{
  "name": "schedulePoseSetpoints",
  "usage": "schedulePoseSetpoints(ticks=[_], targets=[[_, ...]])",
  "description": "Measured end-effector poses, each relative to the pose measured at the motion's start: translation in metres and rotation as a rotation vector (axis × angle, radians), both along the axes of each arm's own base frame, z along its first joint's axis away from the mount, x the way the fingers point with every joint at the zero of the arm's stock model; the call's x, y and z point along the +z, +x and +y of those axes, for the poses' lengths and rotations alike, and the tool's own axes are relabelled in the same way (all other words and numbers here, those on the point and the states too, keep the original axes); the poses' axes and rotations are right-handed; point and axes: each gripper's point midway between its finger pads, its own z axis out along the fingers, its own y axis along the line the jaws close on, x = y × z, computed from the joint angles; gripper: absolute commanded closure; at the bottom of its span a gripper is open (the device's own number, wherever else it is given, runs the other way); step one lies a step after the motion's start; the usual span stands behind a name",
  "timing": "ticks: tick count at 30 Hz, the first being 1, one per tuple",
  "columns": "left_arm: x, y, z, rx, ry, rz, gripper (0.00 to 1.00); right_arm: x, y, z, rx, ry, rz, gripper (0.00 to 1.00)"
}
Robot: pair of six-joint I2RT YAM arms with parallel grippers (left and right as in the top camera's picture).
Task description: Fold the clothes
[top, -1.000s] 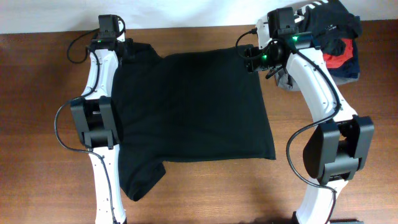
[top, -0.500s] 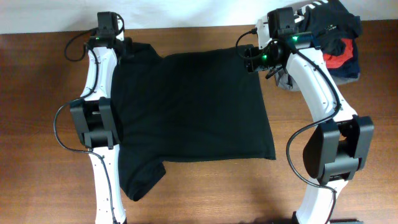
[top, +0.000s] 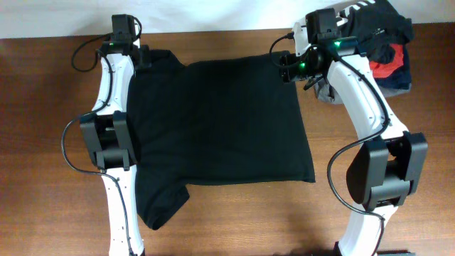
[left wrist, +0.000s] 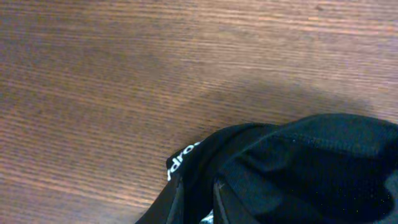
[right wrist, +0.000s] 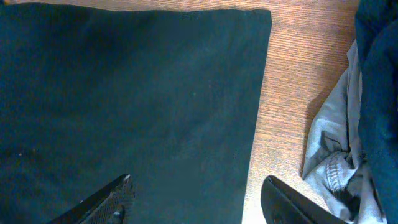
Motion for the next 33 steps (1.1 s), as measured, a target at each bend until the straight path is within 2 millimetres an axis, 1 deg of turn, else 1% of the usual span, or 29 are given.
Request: schedulePoseSetpoints(ticks=[1, 3, 6, 10, 13, 15, 19, 24, 26, 28, 30, 33], targets=[[0.000, -0.001, 0.001, 0.002, 0.003, 0.004, 0.84, 0.000, 0.000, 0.000, 0.000, 0.000, -0.002, 0.30], [-0.002, -0.002, 0.001, 0.004, 0.006, 0.010, 0.88, 0.000, 0.001, 0.000, 0.001, 0.000, -0.003, 0.30], [-0.003, -0.003, 0.002, 0.007, 0.007, 0.017, 0.99, 0.000, 0.001, 0.000, 0.003, -0.001, -0.004, 0.30], [-0.003, -0.004, 0.002, 0.008, 0.008, 0.019, 0.99, 0.001, 0.001, 0.000, 0.006, -0.002, -0.007, 0.38], [0.002, -0.002, 0.002, 0.009, 0.008, 0.011, 0.99, 0.003, 0.005, 0.000, 0.007, -0.003, -0.026, 0.39], [0.011, 0.001, 0.002, 0.009, 0.009, -0.009, 0.99, 0.007, 0.012, 0.001, 0.007, -0.001, -0.058, 0.40], [0.038, 0.008, 0.002, 0.009, 0.010, -0.058, 0.99, 0.021, 0.032, 0.003, 0.013, 0.002, -0.162, 0.40], [0.074, 0.004, 0.002, 0.009, 0.011, -0.091, 0.99, 0.037, 0.053, 0.000, -0.001, -0.013, -0.272, 0.40], [0.087, 0.002, 0.002, 0.008, 0.011, -0.100, 0.99, 0.039, 0.061, 0.000, -0.004, -0.015, -0.305, 0.40], [0.096, -0.001, 0.001, 0.006, 0.008, -0.102, 0.99, 0.036, 0.070, 0.001, -0.004, -0.015, -0.328, 0.40], [0.101, -0.003, 0.000, 0.003, 0.004, -0.103, 0.99, 0.025, 0.078, 0.002, -0.005, -0.017, -0.335, 0.39], [0.101, -0.005, -0.003, -0.006, -0.008, -0.094, 0.99, -0.004, 0.089, 0.002, -0.007, -0.021, -0.317, 0.39]])
